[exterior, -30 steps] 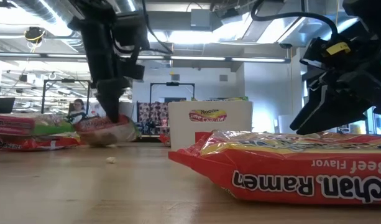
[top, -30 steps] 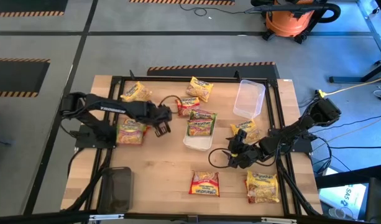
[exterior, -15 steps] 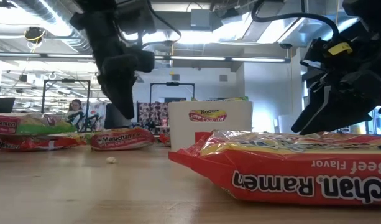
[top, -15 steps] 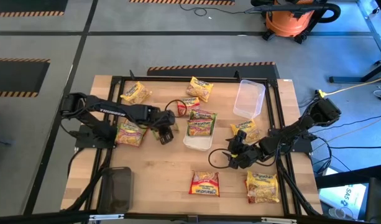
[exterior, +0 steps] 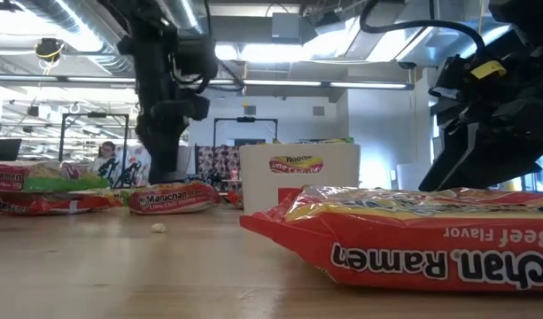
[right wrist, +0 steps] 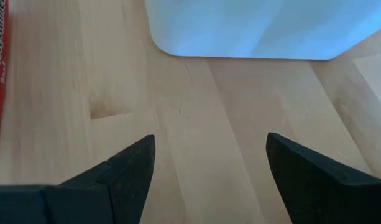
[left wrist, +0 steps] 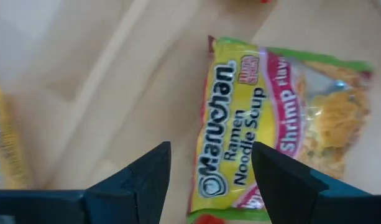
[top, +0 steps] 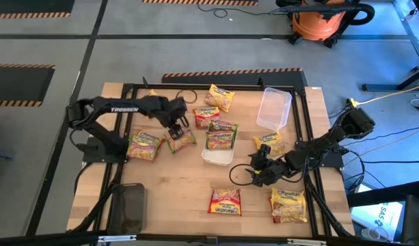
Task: Sort Maruchan noodles
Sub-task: Put the green noodle pack into the white bin
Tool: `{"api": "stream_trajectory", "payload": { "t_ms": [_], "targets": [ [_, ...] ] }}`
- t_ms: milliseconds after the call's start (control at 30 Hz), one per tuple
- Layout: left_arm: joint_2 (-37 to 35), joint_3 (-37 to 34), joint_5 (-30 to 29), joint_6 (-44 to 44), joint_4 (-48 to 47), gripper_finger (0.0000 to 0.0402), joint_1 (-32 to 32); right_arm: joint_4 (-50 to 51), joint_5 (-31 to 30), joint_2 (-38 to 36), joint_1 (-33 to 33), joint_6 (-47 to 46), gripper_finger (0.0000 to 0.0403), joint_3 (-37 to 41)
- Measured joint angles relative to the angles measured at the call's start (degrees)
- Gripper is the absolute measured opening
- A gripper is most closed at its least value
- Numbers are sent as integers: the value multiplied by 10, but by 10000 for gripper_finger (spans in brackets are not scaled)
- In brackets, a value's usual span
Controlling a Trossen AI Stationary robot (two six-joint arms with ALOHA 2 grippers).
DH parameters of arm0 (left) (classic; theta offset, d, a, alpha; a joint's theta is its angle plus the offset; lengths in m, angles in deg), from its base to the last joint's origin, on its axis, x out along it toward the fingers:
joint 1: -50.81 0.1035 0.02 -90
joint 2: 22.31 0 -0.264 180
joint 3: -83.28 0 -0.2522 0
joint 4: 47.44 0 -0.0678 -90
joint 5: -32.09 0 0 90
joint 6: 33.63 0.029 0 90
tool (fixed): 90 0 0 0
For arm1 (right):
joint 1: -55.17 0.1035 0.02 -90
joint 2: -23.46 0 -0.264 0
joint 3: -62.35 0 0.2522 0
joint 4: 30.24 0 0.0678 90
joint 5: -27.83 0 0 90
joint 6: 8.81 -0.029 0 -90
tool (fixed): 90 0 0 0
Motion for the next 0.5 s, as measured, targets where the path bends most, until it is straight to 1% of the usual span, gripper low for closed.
{"api": "stream_trajectory", "payload": {
  "t_ms": [33, 100, 200, 267, 333, 500],
  "targets": [
    [0, -4, 34, 10, 7, 215, 20, 0, 0, 0, 0, 0, 284, 0],
    [0, -17, 85, 17, 28, 213, 63, 0, 0, 0, 0, 0, 284, 0],
    [0, -41, 123, 26, 53, 212, 114, 0, 0, 0, 0, -1, 284, 0],
    [0, -57, 155, 26, 74, 212, 135, 0, -3, 0, 0, -1, 284, 0],
    [0, -76, 190, 17, 100, 212, 147, 0, -11, 0, 0, 0, 284, 0],
    [2, -120, 248, 2, 169, 212, 147, -1, -20, 0, 0, 9, 284, 0]
  ]
}}
